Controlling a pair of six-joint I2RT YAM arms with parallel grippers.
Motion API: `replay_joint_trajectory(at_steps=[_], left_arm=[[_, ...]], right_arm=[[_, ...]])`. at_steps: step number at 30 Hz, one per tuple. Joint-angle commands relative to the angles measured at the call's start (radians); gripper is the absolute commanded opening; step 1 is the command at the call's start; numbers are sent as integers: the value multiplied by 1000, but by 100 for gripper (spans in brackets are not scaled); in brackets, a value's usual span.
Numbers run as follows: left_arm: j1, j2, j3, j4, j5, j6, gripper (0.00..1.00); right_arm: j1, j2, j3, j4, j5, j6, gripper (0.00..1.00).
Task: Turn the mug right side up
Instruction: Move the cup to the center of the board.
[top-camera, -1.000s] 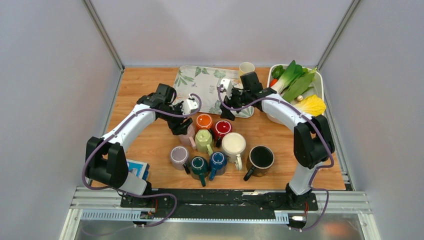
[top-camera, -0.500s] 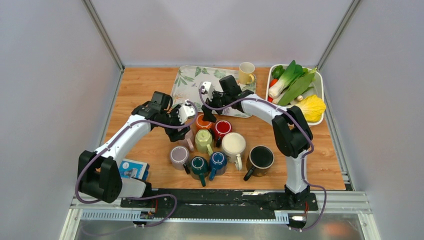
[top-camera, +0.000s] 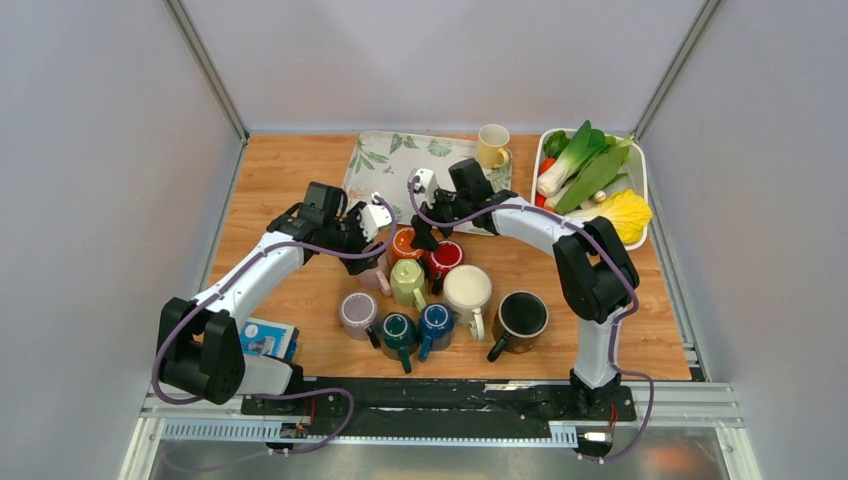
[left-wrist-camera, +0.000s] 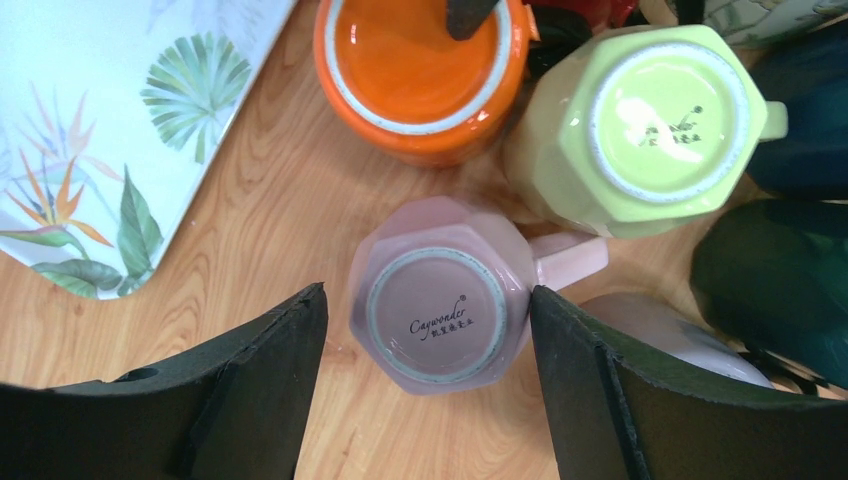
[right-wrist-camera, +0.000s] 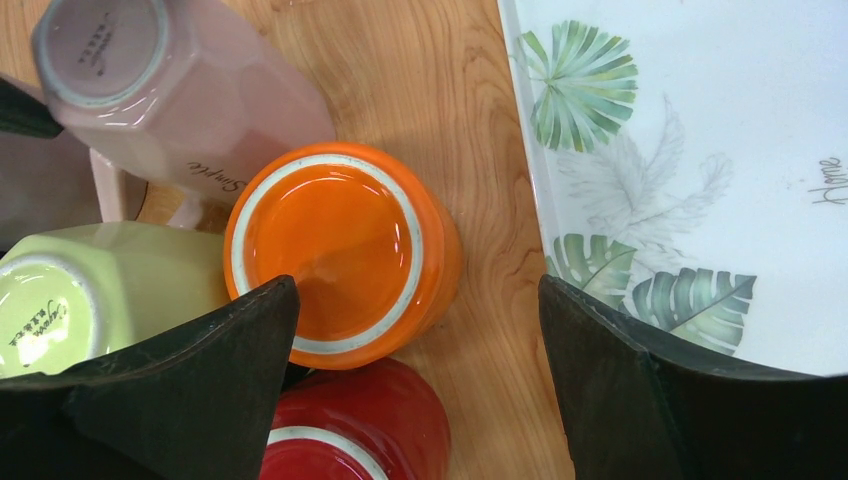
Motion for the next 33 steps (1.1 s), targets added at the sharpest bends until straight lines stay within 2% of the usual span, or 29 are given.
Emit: replay_joint_trajectory(at_steps=[1,3,7,11,15,27,33], left_arm=[[0,12,-12,96,-81,-19,77],[7,10,-18,119,-137,-53,76],[38,6,-21,160,-163,-136,74],[47,1,-40,212,-221,-181,74],[86,35,-29,258,-258,-287,72],[106,135,58,312,-195,-565,70],[106,172,102,318,-154,-665,69]], right_arm=[[0,-9,-31,-45,45,-15,92],[0,-10,-29,-44,48,-13,92],[-6,-12,-15,-45,28,-10,92],[-30,-6,27,-53,-44,4,93],[-45,12,87,-76,-90,11,94],[-72,97,256,-80,-121,-22,96],[-67,189,321,-31,-14,2,95]])
